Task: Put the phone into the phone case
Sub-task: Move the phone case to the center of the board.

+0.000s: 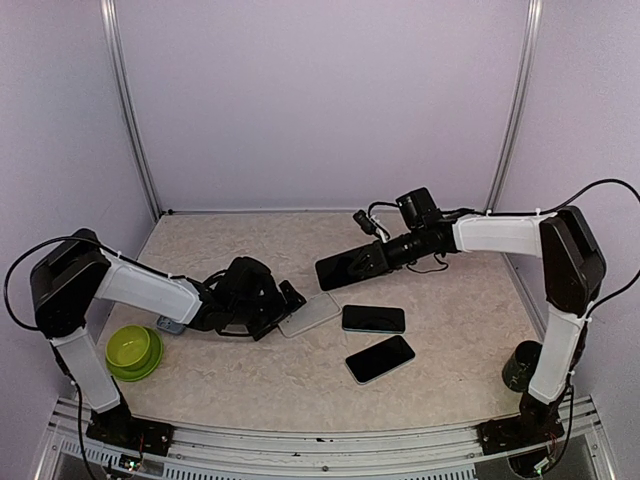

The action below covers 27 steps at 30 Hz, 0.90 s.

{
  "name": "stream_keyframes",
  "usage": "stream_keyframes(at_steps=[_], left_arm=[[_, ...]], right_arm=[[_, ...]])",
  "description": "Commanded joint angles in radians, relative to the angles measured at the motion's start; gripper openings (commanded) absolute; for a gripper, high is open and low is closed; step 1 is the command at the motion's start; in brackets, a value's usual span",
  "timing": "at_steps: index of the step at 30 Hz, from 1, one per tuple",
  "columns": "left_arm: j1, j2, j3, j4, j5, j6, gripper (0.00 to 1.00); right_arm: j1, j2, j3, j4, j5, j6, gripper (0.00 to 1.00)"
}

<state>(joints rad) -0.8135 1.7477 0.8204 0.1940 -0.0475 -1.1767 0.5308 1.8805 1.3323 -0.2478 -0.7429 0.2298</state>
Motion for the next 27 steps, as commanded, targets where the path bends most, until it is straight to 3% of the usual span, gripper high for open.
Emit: stream_keyframes(at_steps=[1, 27], left_arm=[[-0.006, 0.035, 0.043, 0.024, 0.006, -0.005, 0.99], [0.021, 0.133, 0.158, 0.003, -0.069, 0.08, 0.99]], right_arm=[[-0.017, 0.023, 0.035, -0.004, -0.012, -0.014, 0.0], [-0.029, 0.194, 0.14, -0.09, -0.171, 0.06, 0.0]])
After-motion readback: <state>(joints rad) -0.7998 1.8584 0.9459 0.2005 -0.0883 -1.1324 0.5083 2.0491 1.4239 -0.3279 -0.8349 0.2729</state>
